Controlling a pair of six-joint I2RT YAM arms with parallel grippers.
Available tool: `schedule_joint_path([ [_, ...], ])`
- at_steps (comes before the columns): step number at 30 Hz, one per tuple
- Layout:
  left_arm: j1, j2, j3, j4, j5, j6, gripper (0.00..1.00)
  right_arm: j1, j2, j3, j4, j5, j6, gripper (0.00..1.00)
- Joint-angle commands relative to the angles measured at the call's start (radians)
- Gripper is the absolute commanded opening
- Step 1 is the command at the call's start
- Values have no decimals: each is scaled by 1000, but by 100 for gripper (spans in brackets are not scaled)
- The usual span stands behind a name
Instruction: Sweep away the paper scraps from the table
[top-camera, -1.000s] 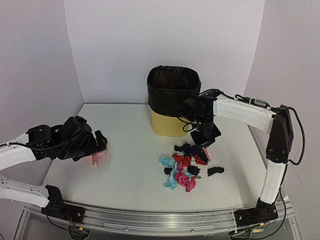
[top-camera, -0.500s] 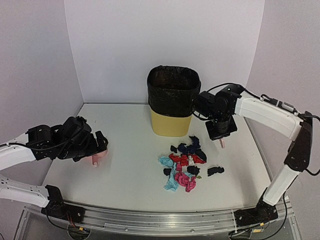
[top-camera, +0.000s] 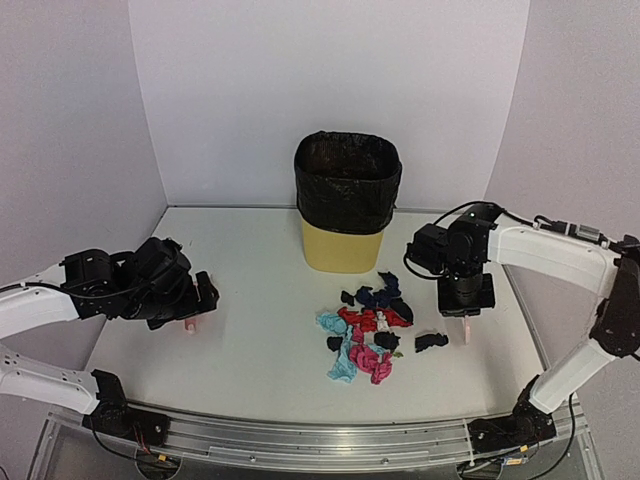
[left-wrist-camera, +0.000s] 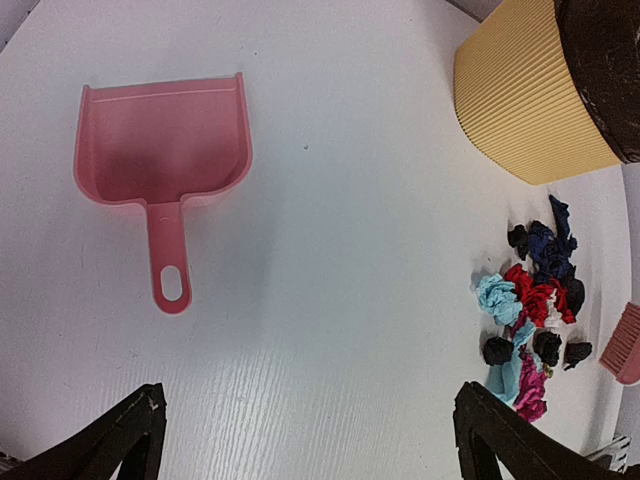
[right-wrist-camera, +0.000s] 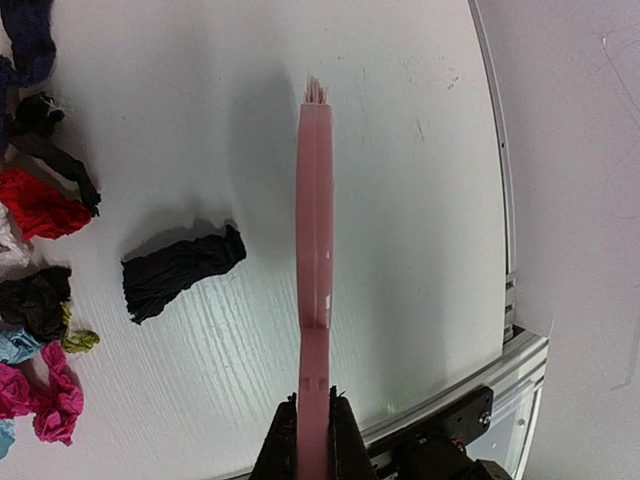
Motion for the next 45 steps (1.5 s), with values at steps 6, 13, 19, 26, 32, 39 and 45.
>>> schedule_joint_path([
  [6,4,-22,15,-196,-8,-158,100,24,149,101,-154,-232,-33,0],
  [13,4,-43,-23,-228,-4,-206,100,71,248,241,-88,-287,-98,0],
  [19,4,-28,-34,-223,-5,-216,100,78,221,286,-65,-304,-127,0],
  [26,5,61,-7,-155,29,-159,100,78,15,172,-92,-229,-95,0],
  [32,38,184,69,-160,39,-105,99,77,-139,105,-271,-44,7,0],
  [39,285,233,-9,124,241,191,97,64,-232,114,-251,177,-23,0],
  [45,449,270,-100,252,382,280,86,64,-254,84,-34,184,-210,0],
])
